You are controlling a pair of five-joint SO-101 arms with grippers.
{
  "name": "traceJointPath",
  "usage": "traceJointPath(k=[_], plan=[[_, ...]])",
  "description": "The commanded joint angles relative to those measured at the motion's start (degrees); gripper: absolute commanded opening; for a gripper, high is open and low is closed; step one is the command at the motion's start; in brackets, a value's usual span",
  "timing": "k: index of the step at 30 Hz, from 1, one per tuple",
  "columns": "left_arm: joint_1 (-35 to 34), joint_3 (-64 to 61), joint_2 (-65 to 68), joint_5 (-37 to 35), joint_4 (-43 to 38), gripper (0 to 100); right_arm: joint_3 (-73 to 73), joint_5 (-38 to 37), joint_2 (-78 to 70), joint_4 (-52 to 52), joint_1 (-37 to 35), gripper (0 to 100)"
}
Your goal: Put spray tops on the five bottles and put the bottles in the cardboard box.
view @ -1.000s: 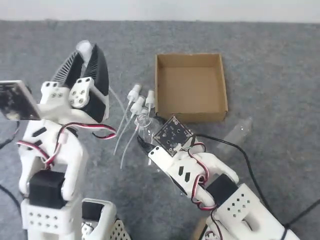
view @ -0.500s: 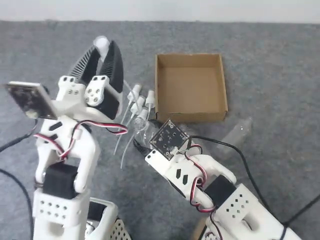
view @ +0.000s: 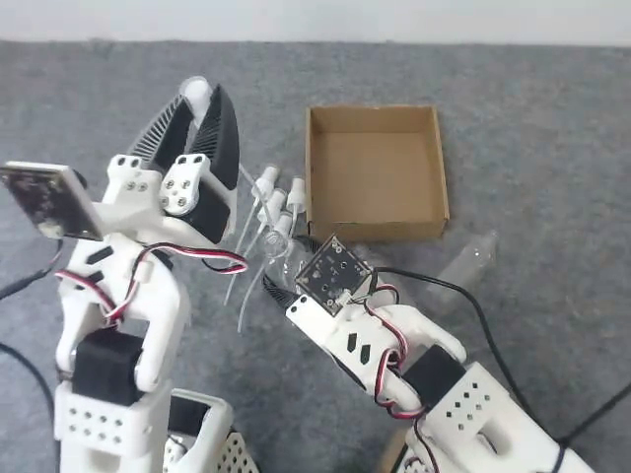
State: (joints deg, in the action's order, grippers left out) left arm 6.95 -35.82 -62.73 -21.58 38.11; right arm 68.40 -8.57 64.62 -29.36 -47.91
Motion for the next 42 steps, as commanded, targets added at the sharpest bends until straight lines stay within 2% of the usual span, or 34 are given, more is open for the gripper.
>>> traceJointPath(k=[1,23,28,35,42], plan=[[0.2,3.0,-1.2,0.2,0.1,1,-0.6,0.4,1.6,1.3,-0.1,0.6],[0.3,2.2,-6.5,0.2,3.3,1,-0.5,0.4,1.6,1.3,-0.1,0.6],[0.3,2.0,-6.3,0.4,0.4,1,-0.5,0.4,1.6,1.2,-0.2,0.6],[0.6,-4.8,-6.9,0.2,-3.3,1,-0.5,0.4,1.6,1.1,-0.2,0.6],[0.8,-7.2,-6.9,-2.1,2.0,1,0.5,0.4,2.2,0.9,-0.2,0.6]])
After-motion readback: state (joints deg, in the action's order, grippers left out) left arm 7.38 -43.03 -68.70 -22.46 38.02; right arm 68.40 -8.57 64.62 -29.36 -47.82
